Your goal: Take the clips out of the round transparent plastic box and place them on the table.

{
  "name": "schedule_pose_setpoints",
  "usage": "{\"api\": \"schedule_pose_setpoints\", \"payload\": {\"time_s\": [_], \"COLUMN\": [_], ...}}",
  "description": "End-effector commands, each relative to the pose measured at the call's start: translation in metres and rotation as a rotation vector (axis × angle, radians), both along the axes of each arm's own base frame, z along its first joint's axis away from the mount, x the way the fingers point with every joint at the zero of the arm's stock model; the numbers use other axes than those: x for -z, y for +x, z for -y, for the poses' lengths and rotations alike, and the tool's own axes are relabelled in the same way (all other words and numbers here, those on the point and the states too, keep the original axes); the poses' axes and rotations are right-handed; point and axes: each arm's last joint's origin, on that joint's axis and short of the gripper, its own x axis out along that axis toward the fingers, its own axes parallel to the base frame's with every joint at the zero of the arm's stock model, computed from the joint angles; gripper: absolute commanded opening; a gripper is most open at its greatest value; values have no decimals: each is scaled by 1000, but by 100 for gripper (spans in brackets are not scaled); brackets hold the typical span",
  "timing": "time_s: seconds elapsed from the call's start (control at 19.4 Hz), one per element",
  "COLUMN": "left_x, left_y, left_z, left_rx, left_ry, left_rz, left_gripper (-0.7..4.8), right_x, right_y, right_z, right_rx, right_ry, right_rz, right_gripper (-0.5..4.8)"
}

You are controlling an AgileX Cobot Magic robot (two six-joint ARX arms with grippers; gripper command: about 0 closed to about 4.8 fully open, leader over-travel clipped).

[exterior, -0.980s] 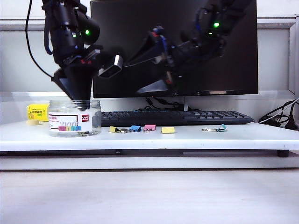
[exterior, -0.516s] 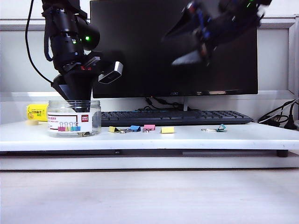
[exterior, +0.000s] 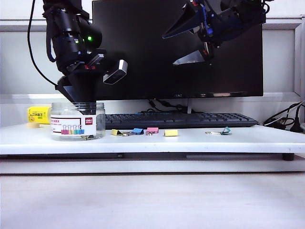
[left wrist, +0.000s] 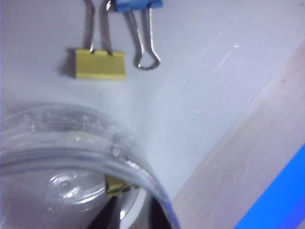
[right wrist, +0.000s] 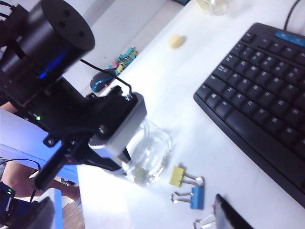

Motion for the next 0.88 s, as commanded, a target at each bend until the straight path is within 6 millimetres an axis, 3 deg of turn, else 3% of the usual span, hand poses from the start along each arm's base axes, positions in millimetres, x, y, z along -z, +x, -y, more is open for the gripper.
{"api": "schedule_pose_setpoints", "payload": {"time_s": [0.05, 0.88], "left_x": [-2, -1], "left_y": [0, -2], "left_z": [1, 3], "left_rx": [8, 14], "left_ry": [-16, -33], "left_rz": [12, -2], "left_gripper": [89, 89], "right_x": [-2, -2], "right_y": [-2, -2], "right_z": [0, 0], "right_rx": [-10, -7], "right_ry": [-1, -4], "right_rz": [3, 2], "right_gripper": [430, 430]}}
